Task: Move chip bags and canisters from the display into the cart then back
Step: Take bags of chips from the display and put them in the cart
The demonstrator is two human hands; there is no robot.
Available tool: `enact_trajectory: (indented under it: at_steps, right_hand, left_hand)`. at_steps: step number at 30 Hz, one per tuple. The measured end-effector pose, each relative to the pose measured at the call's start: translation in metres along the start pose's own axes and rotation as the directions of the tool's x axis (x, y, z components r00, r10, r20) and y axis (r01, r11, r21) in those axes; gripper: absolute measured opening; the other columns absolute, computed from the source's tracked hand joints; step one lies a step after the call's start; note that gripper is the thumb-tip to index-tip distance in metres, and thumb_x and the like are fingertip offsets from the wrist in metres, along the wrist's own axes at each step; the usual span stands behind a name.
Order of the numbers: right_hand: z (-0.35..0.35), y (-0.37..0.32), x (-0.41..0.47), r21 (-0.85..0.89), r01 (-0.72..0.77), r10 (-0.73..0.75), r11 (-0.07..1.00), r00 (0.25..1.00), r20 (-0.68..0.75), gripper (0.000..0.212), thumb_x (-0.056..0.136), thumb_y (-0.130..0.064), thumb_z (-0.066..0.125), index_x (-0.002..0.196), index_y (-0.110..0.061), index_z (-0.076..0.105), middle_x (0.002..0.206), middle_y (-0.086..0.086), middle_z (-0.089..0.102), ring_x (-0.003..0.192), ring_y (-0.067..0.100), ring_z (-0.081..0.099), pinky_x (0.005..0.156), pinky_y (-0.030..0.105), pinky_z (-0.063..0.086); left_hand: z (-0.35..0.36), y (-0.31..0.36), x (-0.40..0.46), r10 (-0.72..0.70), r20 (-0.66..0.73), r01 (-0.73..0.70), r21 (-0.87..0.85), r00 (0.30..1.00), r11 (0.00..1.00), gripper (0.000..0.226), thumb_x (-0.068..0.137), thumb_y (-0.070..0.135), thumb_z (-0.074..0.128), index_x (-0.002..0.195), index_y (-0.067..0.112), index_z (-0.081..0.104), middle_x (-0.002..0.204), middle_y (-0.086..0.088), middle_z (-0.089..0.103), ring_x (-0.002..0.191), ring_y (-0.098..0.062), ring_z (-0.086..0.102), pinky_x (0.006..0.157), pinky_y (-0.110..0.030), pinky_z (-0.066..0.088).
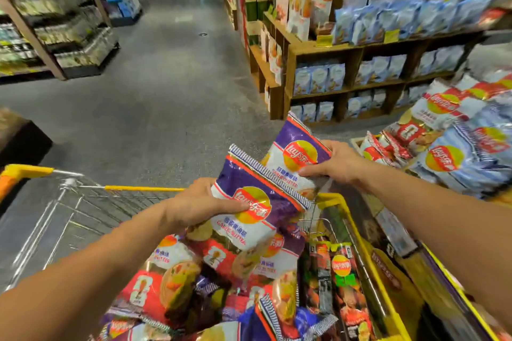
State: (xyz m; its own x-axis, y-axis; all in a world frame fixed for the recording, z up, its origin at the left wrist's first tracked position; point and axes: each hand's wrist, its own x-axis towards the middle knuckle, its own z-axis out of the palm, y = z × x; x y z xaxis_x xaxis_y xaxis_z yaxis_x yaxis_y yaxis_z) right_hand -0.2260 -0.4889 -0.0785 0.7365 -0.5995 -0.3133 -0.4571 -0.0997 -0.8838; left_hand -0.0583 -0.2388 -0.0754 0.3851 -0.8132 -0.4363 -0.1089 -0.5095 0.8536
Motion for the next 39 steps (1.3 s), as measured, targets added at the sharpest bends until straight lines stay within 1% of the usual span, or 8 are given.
enact_trajectory:
  at_steps: [7, 12, 17, 26, 30, 32, 36, 39]
  right_hand:
    - [-0.022, -0.019, -0.071, 0.082, 0.061, -0.059, 0.995, 0.998, -0.024, 0.036, 0.074, -0.015, 0.085, 0.107, -0.017, 0.072, 0.099, 0.003, 0.077, 0.094, 0.021, 0.072, 0.076, 0.031, 0.058]
    - [-0.047, -0.028, -0.139, 0.144, 0.079, -0.069, 0.986, 0.995, -0.075, 0.053, 0.065, -0.032, 0.084, 0.113, -0.017, 0.069, 0.109, 0.005, 0.075, 0.103, 0.026, 0.071, 0.092, 0.044, 0.056]
    - [-0.085, -0.029, -0.205, 0.134, 0.13, -0.103, 0.982, 0.976, -0.193, 0.013, 0.086, -0.02, 0.074, 0.095, -0.018, 0.064, 0.073, -0.008, 0.074, 0.06, 0.003, 0.067, 0.052, 0.019, 0.048]
    - [-0.147, -0.012, -0.299, 0.109, 0.044, 0.0, 0.993, 0.926, -0.378, 0.036, 0.078, -0.047, 0.076, 0.092, -0.015, 0.067, 0.088, 0.008, 0.071, 0.082, 0.019, 0.065, 0.087, 0.044, 0.052]
    - [-0.189, 0.013, -0.337, 0.08, 0.003, 0.038, 0.997, 0.862, -0.506, 0.02, 0.08, -0.034, 0.08, 0.079, -0.018, 0.069, 0.069, -0.004, 0.071, 0.066, 0.015, 0.066, 0.056, 0.019, 0.05]
    - [-0.212, 0.027, -0.353, 0.079, -0.042, 0.08, 0.996, 0.822, -0.563, 0.039, 0.075, -0.039, 0.084, 0.091, -0.006, 0.07, 0.086, 0.007, 0.073, 0.078, 0.026, 0.068, 0.061, 0.023, 0.048]
    - [-0.254, 0.058, -0.377, 0.031, -0.145, 0.134, 0.989, 0.781, -0.61, 0.096, 0.041, -0.069, 0.088, 0.114, -0.014, 0.064, 0.12, -0.002, 0.067, 0.106, 0.019, 0.064, 0.086, 0.036, 0.053]
    - [-0.288, 0.074, -0.403, 0.017, -0.18, 0.149, 0.983, 0.754, -0.64, 0.076, 0.051, -0.065, 0.089, 0.113, -0.027, 0.069, 0.117, -0.008, 0.068, 0.107, 0.017, 0.065, 0.089, 0.037, 0.055]
  left_hand:
    - [0.009, 0.022, -0.023, 0.132, -0.006, -0.132, -0.016, 0.991, 0.991, 0.031, 0.075, 0.022, 0.084, 0.103, 0.014, 0.075, 0.096, -0.004, 0.077, 0.093, -0.024, 0.074, 0.087, -0.038, 0.058]
    - [0.042, 0.051, -0.03, 0.301, 0.118, -0.295, -0.066, 0.946, 0.953, 0.056, 0.067, 0.015, 0.089, 0.117, 0.017, 0.064, 0.101, -0.006, 0.076, 0.092, -0.024, 0.074, 0.078, -0.036, 0.059]
    - [0.089, 0.095, -0.024, 0.373, 0.326, -0.355, -0.114, 0.869, 0.928, 0.071, 0.066, 0.021, 0.092, 0.126, 0.021, 0.055, 0.113, -0.008, 0.073, 0.102, -0.029, 0.071, 0.089, -0.044, 0.056]
    - [0.195, 0.156, -0.013, 0.399, 0.482, -0.403, -0.101, 0.78, 0.909, 0.085, 0.054, 0.046, 0.093, 0.128, 0.024, 0.059, 0.122, -0.007, 0.07, 0.108, -0.029, 0.069, 0.095, -0.044, 0.052]
    - [0.255, 0.174, -0.008, 0.426, 0.487, -0.44, -0.093, 0.763, 0.893, 0.092, 0.045, 0.058, 0.093, 0.126, 0.028, 0.062, 0.121, -0.003, 0.07, 0.109, -0.027, 0.068, 0.098, -0.046, 0.051]
    - [0.285, 0.185, -0.01, 0.437, 0.493, -0.459, -0.082, 0.752, 0.884, 0.093, 0.041, 0.062, 0.093, 0.122, 0.027, 0.065, 0.115, 0.001, 0.073, 0.105, -0.022, 0.069, 0.097, -0.043, 0.052]
    - [0.346, 0.203, -0.017, 0.453, 0.563, -0.439, -0.171, 0.691, 0.882, 0.054, 0.064, 0.034, 0.085, 0.114, 0.026, 0.064, 0.1, 0.008, 0.077, 0.092, -0.011, 0.073, 0.086, -0.029, 0.055]
    - [0.394, 0.22, -0.015, 0.442, 0.589, -0.415, -0.19, 0.677, 0.89, 0.05, 0.073, 0.027, 0.081, 0.119, 0.025, 0.061, 0.104, 0.006, 0.076, 0.091, -0.011, 0.073, 0.076, -0.022, 0.057]
